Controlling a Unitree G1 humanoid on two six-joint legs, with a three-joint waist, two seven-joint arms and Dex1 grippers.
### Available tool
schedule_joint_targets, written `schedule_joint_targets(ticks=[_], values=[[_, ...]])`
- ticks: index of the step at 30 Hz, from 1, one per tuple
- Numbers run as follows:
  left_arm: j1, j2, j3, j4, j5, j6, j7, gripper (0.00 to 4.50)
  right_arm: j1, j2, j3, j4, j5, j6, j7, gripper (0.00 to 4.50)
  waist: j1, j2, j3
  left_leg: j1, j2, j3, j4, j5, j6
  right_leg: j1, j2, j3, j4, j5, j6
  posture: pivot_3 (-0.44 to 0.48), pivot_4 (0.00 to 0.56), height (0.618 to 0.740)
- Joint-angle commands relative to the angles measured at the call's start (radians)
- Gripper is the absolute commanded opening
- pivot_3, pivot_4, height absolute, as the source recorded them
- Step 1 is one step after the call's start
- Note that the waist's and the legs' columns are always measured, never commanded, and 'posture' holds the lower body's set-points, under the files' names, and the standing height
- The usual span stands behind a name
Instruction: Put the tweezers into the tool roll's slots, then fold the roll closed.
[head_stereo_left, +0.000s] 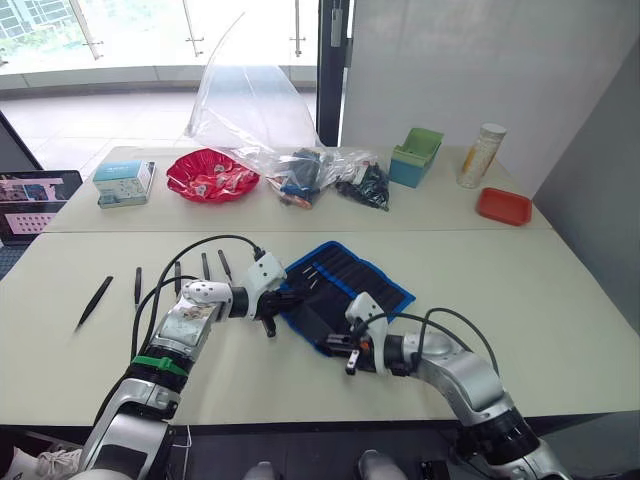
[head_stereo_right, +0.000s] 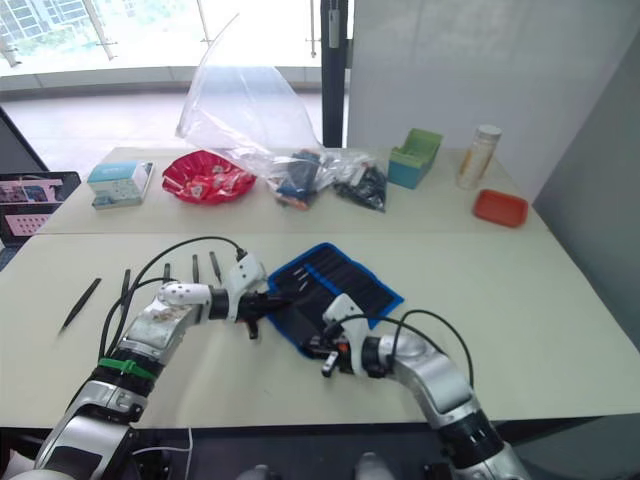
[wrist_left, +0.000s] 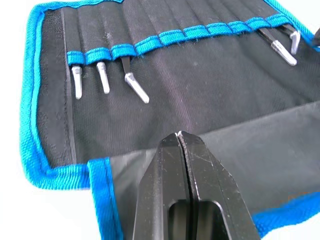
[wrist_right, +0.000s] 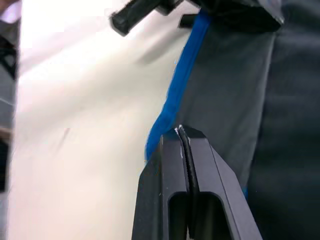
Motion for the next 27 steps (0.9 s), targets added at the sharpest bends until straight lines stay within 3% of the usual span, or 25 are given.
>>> schedule_joint_targets(ticks=[1,6,10,22,27], values=[[0.07,0.017,-0.002,0.032,0.006,-0.054,-0.034,0.0,0.02,-0.047,0.039,-0.036,-0.03,-0.047,0.052,0.03,0.001,0.0,0.0,0.005,0.001,0.001,-0.001,0.0,0.0,0.004,0.0,0.0,-0.001,0.0,0.0,0.0,0.15,0.738],[0.093,0.008,0.088,0.003,-0.105,-0.181,-0.138,0.0,0.009,-0.085,-0.028,-0.1,0.046,-0.09,0.126,0.03,0.004,0.0,0.0,0.007,0.002,0.002,-0.004,-0.001,0.001,0.007,0.0,0.0,-0.005,-0.001,-0.001,0.0,0.15,0.738],[0.066,-0.005,0.153,-0.052,-0.191,-0.174,-0.16,0.0,-0.057,-0.056,-0.119,-0.114,0.143,-0.065,0.132,0.03,0.007,0.0,0.0,-0.003,0.002,0.001,-0.003,-0.001,0.001,-0.001,0.0,-0.001,-0.005,0.0,-0.001,0.0,0.15,0.738],[-0.004,0.012,0.069,0.081,-0.012,-0.19,-0.055,0.0,-0.213,0.043,0.021,0.166,-0.059,-0.223,0.129,0.03,0.015,0.0,0.0,-0.004,0.002,0.001,-0.002,-0.001,0.001,-0.002,0.0,-0.002,-0.006,0.0,-0.002,0.0,0.15,0.738],[0.024,0.024,0.049,0.124,0.034,-0.217,-0.044,0.0,-0.148,-0.005,0.121,0.183,-0.137,-0.262,0.202,0.03,0.018,0.0,0.0,-0.004,0.002,0.001,-0.002,-0.001,0.001,-0.001,0.0,-0.002,-0.006,0.0,-0.002,0.0,0.15,0.738]])
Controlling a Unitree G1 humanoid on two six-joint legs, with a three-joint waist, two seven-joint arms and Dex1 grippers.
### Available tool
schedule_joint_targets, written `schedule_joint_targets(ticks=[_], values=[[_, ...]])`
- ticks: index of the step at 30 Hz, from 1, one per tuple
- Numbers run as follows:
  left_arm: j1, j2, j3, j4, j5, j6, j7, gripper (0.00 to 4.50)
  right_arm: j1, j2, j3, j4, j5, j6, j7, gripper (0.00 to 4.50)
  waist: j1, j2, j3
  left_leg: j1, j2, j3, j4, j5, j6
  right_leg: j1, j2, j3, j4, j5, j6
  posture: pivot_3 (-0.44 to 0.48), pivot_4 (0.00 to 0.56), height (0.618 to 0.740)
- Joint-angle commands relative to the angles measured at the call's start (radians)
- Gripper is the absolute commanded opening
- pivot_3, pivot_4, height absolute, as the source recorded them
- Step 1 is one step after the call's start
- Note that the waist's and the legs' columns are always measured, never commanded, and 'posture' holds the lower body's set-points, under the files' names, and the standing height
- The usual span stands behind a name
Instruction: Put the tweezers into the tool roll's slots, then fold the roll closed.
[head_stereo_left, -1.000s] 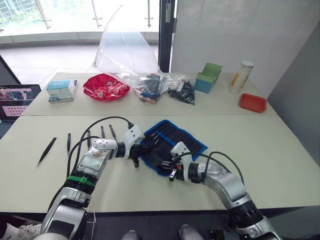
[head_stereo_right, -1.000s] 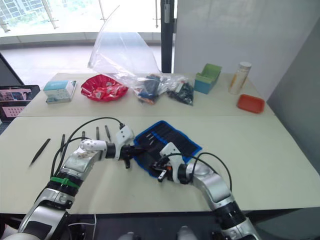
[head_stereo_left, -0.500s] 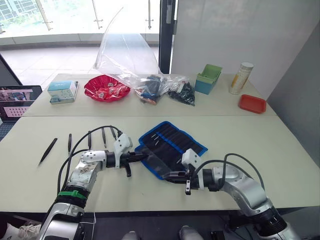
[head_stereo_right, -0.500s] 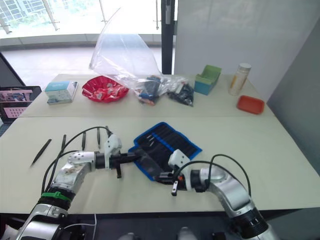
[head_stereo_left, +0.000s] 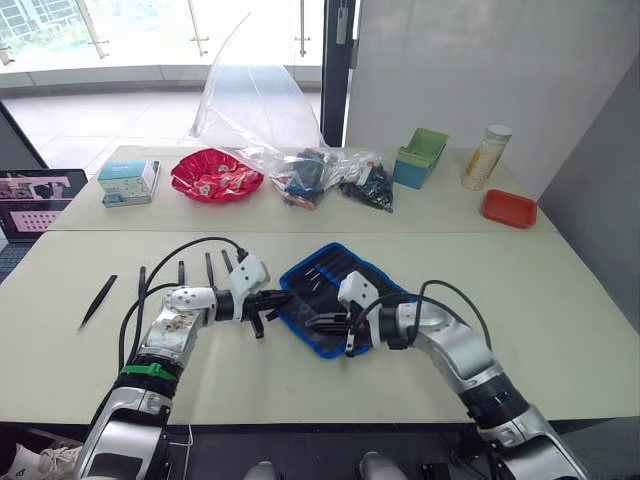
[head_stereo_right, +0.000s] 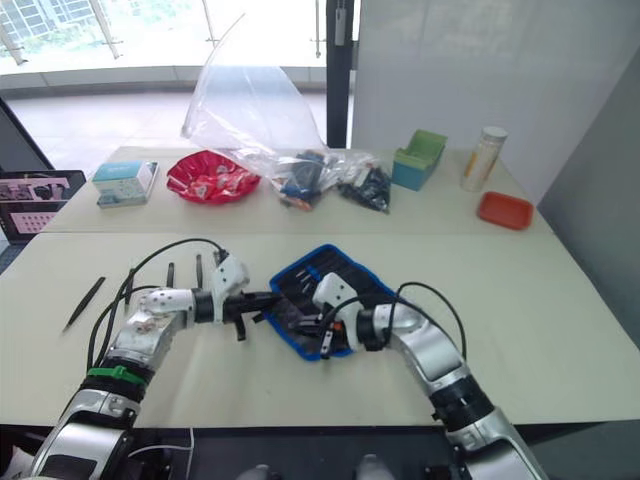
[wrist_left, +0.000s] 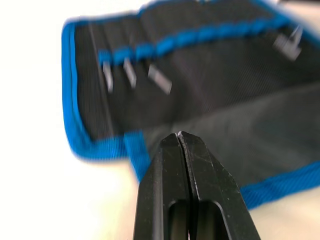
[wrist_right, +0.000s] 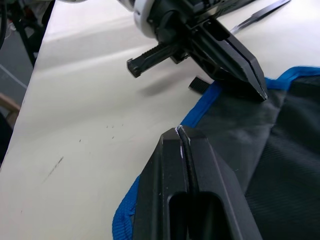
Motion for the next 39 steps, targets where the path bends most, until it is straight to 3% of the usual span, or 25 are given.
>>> schedule_joint_targets(ticks=[1,10,13,16,22,24,25,29,30,36,37,39], values=[[0.017,0.015,-0.001,0.01,0.02,-0.018,0.007,0.0,0.041,-0.05,0.072,-0.015,-0.067,-0.05,0.054,0.03,0.004,0.0,0.0,0.0,0.0,0.0,0.0,0.0,0.0,0.0,0.0,0.0,0.0,0.0,0.0,0.0,0.15,0.738],[0.035,0.014,0.008,0.134,0.041,-0.127,0.036,0.0,0.098,-0.098,0.083,-0.057,-0.104,-0.072,0.067,0.03,0.007,0.001,-0.002,0.006,0.0,0.001,0.0,0.0,0.0,0.005,0.0,0.0,0.0,0.0,0.0,0.0,0.15,0.738],[0.04,0.014,0.05,0.163,-0.006,-0.153,0.021,0.0,0.122,-0.1,0.048,-0.088,-0.072,-0.078,0.069,0.03,0.007,0.001,-0.002,0.008,0.0,0.001,0.0,0.0,0.0,0.006,0.0,0.0,0.0,0.0,0.0,0.0,0.15,0.738],[0.062,0.006,0.144,0.059,-0.148,-0.113,-0.043,0.0,0.187,-0.098,-0.081,-0.223,0.076,-0.08,0.087,0.03,0.008,0.001,-0.002,0.007,0.0,0.001,-0.001,0.0,0.0,0.006,0.0,0.0,0.0,0.0,0.0,0.0,0.15,0.738],[0.17,0.074,0.268,-0.158,-0.238,-0.023,0.01,0.0,0.239,-0.172,-0.28,-0.322,0.242,0.039,0.073,0.03,0.009,0.001,-0.001,-0.001,0.0,0.0,0.0,0.0,0.0,0.0,0.0,0.0,0.0,0.0,0.0,0.0,0.15,0.738],[0.225,0.101,0.315,-0.232,-0.276,0.026,0.03,0.53,0.235,-0.177,-0.327,-0.313,0.286,0.049,0.076,0.0,0.007,0.001,-0.001,0.001,0.001,0.0,0.0,0.0,0.0,0.0,0.0,0.0,0.0,0.0,0.0,0.0,0.15,0.738],[0.251,0.113,0.337,-0.259,-0.292,0.045,0.038,0.83,0.232,-0.179,-0.342,-0.301,0.296,0.049,0.079,0.56,0.006,0.001,-0.001,0.001,0.001,0.001,-0.001,0.0,0.0,0.0,0.0,0.0,-0.001,0.0,0.0,0.0,0.15,0.738],[0.402,0.175,0.441,-0.407,-0.327,0.086,0.07,2.17,0.203,-0.22,-0.399,-0.225,0.305,0.009,0.136,1.91,0.009,0.001,0.0,0.001,0.002,0.001,-0.002,0.0,0.0,0.0,0.0,0.0,-0.002,0.0,0.0,0.0,0.15,0.738],[0.433,0.182,0.471,-0.436,-0.341,0.095,0.083,2.39,0.197,-0.225,-0.414,-0.212,0.311,-0.002,0.145,2.1,0.009,0.001,0.0,0.001,0.002,0.002,-0.002,0.0,0.0,0.0,0.0,0.0,-0.002,0.0,0.0,0.0,0.15,0.738],[0.681,0.195,0.671,-0.535,-0.387,0.103,0.131,4.44,0.13,-0.277,-0.508,-0.089,0.38,0.014,0.224,4.22,0.012,0.001,0.0,0.001,0.002,0.002,-0.002,-0.001,0.0,0.001,0.0,0.0,-0.003,0.0,0.0,0.0,0.15,0.738],[0.712,0.193,0.696,-0.536,-0.39,0.098,0.135,4.5,0.12,-0.287,-0.514,-0.071,0.385,0.017,0.237,4.48,0.01,0.001,0.0,0.001,0.003,0.002,-0.002,-0.001,0.0,0.001,0.0,0.0,-0.003,0.0,0.0,0.0,0.15,0.738],[0.801,0.182,0.774,-0.521,-0.39,0.069,0.144,4.5,0.064,-0.307,-0.566,-0.012,0.466,0.081,0.268,4.48,0.01,0.001,0.0,0.001,0.003,0.003,-0.003,-0.001,0.0,0.001,0.0,0.0,-0.003,0.0,-0.001,0.0,0.15,0.738]])
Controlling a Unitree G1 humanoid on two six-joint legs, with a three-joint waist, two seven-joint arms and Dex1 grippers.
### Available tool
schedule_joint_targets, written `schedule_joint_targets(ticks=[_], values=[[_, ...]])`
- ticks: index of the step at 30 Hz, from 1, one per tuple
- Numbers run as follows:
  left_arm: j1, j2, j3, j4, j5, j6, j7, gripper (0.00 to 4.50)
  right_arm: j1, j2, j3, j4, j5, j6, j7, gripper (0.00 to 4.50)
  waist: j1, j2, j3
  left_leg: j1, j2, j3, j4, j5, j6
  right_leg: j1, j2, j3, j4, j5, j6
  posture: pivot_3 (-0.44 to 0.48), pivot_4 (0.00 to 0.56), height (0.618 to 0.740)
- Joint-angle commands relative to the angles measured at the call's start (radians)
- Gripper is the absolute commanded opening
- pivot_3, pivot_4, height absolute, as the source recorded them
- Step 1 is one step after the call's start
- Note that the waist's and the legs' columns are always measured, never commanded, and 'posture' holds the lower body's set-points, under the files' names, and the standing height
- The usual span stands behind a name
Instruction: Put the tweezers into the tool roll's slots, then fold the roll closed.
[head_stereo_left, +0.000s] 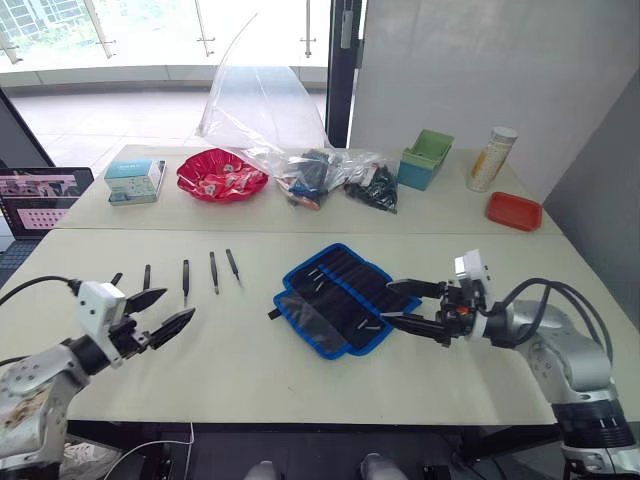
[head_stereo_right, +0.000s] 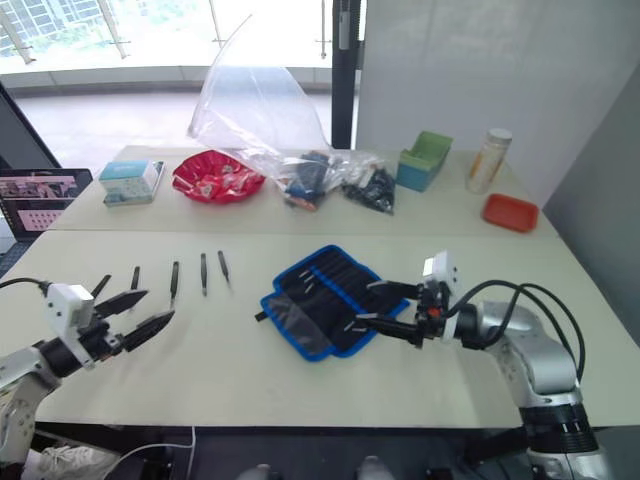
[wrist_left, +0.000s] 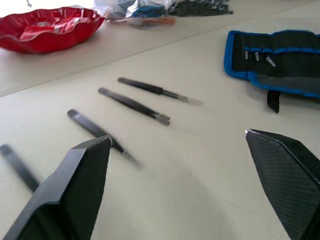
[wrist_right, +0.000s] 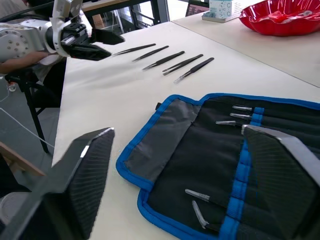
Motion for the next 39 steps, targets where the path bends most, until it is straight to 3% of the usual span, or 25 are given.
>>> schedule_joint_targets(ticks=[1,3,7,13,22,27,39], values=[[0.1,-0.009,0.137,-0.004,-0.021,-0.046,0.018,4.5,-0.09,-0.027,-0.107,0.07,0.14,0.09,0.05,4.48,-0.003,0.0,0.0,0.0,0.001,0.0,0.0,0.0,0.0,0.0,0.0,0.0,-0.001,0.0,0.0,0.0,0.15,0.738],[0.164,-0.035,0.23,0.037,-0.043,-0.066,0.043,4.5,-0.132,-0.095,-0.1,0.152,0.117,0.088,0.146,4.48,-0.001,0.001,0.001,0.0,0.002,0.002,0.0,0.0,0.0,0.0,0.001,0.0,-0.001,0.0,-0.001,0.0,0.15,0.738],[0.228,-0.07,0.302,0.059,-0.067,-0.091,0.056,4.5,-0.177,-0.146,-0.06,0.285,0.023,-0.012,0.226,4.48,0.004,0.0,0.001,0.001,0.003,0.003,0.0,-0.001,0.001,0.002,0.001,-0.001,-0.004,-0.001,-0.001,0.0,0.15,0.738],[0.287,-0.114,0.32,0.036,-0.074,-0.11,0.078,4.5,-0.21,-0.134,-0.053,0.376,-0.049,-0.111,0.241,4.48,0.005,0.0,0.001,0.001,0.003,0.004,0.0,-0.001,0.001,0.002,0.001,-0.001,-0.005,-0.001,-0.001,0.0,0.15,0.738],[0.305,-0.134,0.331,0.048,-0.105,-0.09,0.115,4.5,-0.178,-0.116,-0.061,0.326,-0.041,-0.091,0.213,4.48,-0.001,0.0,0.001,0.001,0.004,0.005,0.0,-0.001,0.0,0.001,0.001,-0.001,-0.005,-0.001,-0.001,0.0,0.15,0.738],[0.156,-0.05,0.312,0.136,-0.093,0.017,0.26,4.5,-0.14,-0.098,-0.034,0.128,-0.02,-0.051,0.167,4.48,0.004,0.0,0.001,0.001,0.004,0.004,0.0,-0.001,0.0,0.001,0.002,-0.001,-0.003,-0.001,-0.001,0.0,0.15,0.738],[-0.179,0.11,0.127,0.491,0.047,0.009,0.264,4.5,-0.12,-0.057,-0.028,-0.054,-0.022,-0.047,0.07,4.48,-0.001,0.0,0.001,0.001,0.003,0.004,-0.001,-0.002,-0.001,-0.001,0.001,-0.001,0.0,0.0,-0.002,0.0,0.15,0.738]])
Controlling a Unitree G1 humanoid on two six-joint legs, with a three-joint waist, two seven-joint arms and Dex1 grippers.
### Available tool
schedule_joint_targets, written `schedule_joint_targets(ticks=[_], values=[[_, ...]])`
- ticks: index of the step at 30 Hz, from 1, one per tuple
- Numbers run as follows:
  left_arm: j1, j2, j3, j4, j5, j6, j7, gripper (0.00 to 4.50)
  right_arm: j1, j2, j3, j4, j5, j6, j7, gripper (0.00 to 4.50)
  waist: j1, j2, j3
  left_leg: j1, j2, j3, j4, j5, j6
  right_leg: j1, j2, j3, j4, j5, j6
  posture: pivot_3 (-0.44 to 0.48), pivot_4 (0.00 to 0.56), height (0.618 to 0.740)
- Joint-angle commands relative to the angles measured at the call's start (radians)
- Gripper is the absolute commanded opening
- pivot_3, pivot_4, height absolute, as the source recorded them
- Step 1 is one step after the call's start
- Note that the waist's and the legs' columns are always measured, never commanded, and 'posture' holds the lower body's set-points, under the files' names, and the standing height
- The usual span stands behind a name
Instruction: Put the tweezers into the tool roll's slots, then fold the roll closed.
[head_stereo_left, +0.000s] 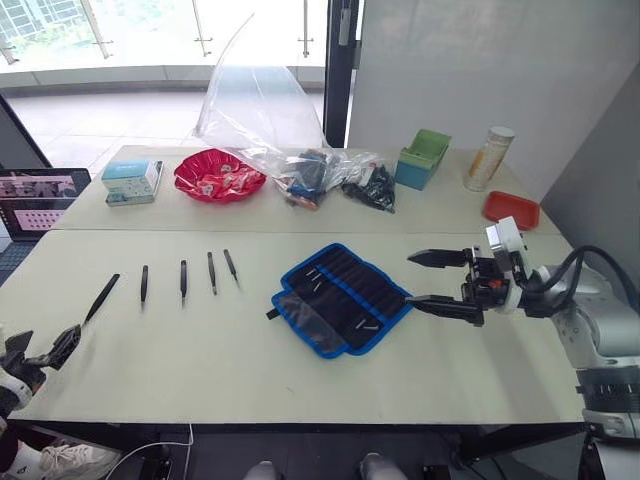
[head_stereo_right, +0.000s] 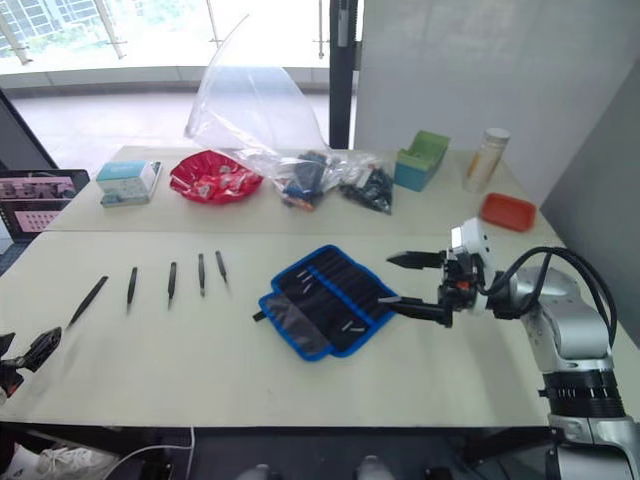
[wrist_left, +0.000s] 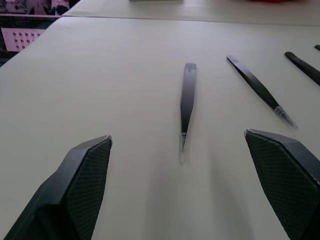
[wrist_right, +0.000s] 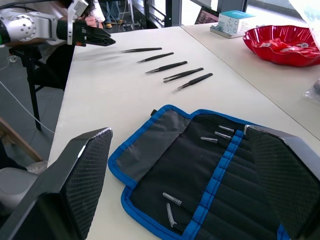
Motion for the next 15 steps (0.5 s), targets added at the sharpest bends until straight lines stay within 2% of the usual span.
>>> schedule_joint_targets(ticks=[1,3,8,9,15], values=[[-0.1,0.061,-0.079,0.13,0.068,-0.03,-0.031,4.5,0.005,0.009,-0.012,-0.076,0.013,0.003,-0.051,4.48,0.0,0.0,0.0,0.0,0.0,0.0,0.0,0.0,0.0,0.0,0.0,0.0,0.0,0.0,0.0,0.0,0.15,0.738],[-0.2,0.089,-0.152,0.247,0.116,-0.035,-0.049,4.5,0.027,0.013,-0.008,-0.1,-0.002,-0.005,-0.077,4.48,0.004,0.0,0.0,0.0,0.0,0.0,0.0,0.0,0.0,0.0,0.0,0.0,0.001,0.0,0.0,0.0,0.15,0.738],[-0.368,0.12,-0.239,0.485,0.193,-0.115,-0.086,4.5,0.046,0.007,-0.01,-0.122,-0.004,-0.002,-0.114,4.48,0.006,0.0,0.0,-0.001,-0.002,-0.001,0.0,0.0,0.0,0.0,-0.001,-0.001,0.001,0.0,0.0,0.0,0.15,0.738],[-0.395,0.124,-0.261,0.522,0.211,-0.129,-0.096,3.94,0.05,0.001,-0.006,-0.127,-0.009,0.001,-0.121,4.5,0.006,0.0,0.0,-0.001,-0.002,-0.001,0.0,0.0,0.0,-0.001,-0.001,-0.001,0.001,0.0,0.0,0.0,0.15,0.738],[-0.491,0.137,-0.329,0.665,0.269,-0.173,-0.133,2.01,0.074,-0.009,-0.013,-0.127,-0.038,-0.023,-0.159,4.5,0.007,0.0,0.0,-0.001,-0.002,-0.001,0.0,0.0,0.0,-0.001,-0.001,-0.001,0.002,0.0,0.0,0.0,0.15,0.738]])
